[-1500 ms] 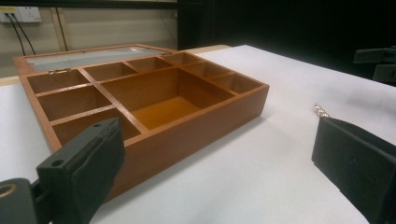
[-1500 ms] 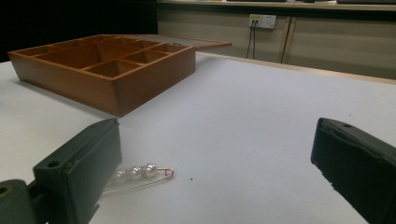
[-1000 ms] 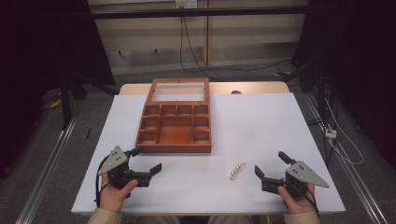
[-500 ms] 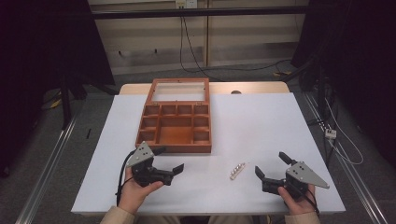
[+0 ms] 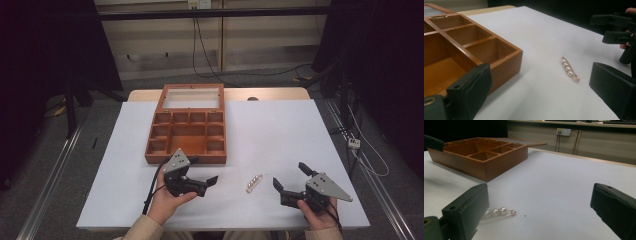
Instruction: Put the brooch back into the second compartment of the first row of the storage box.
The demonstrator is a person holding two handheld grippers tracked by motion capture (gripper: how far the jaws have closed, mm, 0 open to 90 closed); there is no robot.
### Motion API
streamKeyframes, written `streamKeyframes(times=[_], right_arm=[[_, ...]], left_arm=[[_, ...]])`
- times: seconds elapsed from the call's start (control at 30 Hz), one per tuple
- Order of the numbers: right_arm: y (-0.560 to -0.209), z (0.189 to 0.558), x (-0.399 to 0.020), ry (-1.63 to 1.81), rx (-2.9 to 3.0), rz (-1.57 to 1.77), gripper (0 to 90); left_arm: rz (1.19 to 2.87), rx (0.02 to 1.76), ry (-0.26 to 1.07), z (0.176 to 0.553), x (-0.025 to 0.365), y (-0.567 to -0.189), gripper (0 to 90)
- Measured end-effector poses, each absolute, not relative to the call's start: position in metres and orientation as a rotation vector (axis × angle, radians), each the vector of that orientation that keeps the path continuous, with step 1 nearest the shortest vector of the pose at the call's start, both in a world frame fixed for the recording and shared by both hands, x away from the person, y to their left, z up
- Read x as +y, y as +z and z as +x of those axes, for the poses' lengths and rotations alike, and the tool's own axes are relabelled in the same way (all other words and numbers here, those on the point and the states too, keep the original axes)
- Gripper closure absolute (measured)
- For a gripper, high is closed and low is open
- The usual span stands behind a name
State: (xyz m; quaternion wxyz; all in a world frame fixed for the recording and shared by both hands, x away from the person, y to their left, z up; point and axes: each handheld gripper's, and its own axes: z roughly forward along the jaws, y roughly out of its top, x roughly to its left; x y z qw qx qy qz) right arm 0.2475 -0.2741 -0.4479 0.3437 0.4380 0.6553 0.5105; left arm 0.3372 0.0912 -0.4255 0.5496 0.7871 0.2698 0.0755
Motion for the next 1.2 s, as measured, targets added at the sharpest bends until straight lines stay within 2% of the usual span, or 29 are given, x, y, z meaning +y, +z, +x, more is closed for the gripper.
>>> streamKeyframes(times=[0.6, 1.2], right_arm=[[-0.447, 0.248, -0.273, 1.320, 1.706, 1.131, 1.1], [-0.448, 0.248, -0.273, 1.317, 1.706, 1.133, 1.2]], left_arm=[[1.987, 0.573, 0.136, 0.335, 0.043, -0.437, 10.0], [2.093, 0.539, 0.083, 0.332, 0.000, -0.453, 19.0]])
